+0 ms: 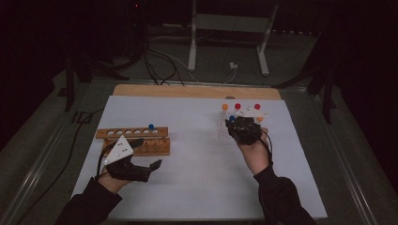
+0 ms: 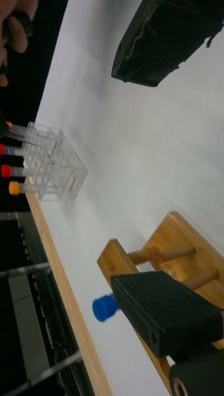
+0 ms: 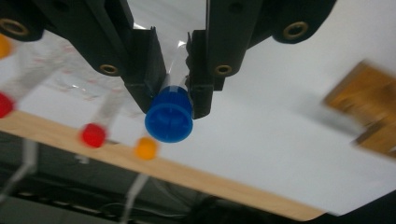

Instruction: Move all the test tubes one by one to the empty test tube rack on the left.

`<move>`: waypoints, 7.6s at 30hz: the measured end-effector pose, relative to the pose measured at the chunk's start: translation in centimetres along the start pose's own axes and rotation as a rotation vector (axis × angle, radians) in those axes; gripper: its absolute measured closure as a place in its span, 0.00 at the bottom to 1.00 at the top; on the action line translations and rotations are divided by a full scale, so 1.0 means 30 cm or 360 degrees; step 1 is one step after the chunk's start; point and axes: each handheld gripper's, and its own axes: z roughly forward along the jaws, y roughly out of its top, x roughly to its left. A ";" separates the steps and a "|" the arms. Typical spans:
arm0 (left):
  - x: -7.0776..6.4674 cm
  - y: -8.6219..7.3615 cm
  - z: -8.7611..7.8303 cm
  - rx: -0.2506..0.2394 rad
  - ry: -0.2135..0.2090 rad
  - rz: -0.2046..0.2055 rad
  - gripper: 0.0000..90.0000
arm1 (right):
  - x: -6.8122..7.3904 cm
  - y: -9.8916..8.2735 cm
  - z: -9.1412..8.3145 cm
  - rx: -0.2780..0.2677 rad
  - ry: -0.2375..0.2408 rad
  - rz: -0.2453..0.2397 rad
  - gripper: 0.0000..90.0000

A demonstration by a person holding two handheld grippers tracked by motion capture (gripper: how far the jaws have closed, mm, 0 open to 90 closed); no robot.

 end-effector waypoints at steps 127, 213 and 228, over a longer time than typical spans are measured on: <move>0.170 0.233 -0.045 -0.0160 0.0143 0.0079 0.87 | 0.136 -0.140 -0.123 -0.0105 0.0684 -0.0166 0.00; 0.125 -0.017 -0.025 -0.0007 0.0015 -0.0080 0.03 | -0.157 -0.119 -0.216 -0.0283 0.0276 0.0002 0.00; 0.096 -0.038 -0.034 -0.0016 -0.0024 -0.0063 0.02 | -0.297 -0.179 -0.151 -0.0196 0.0022 0.0117 0.00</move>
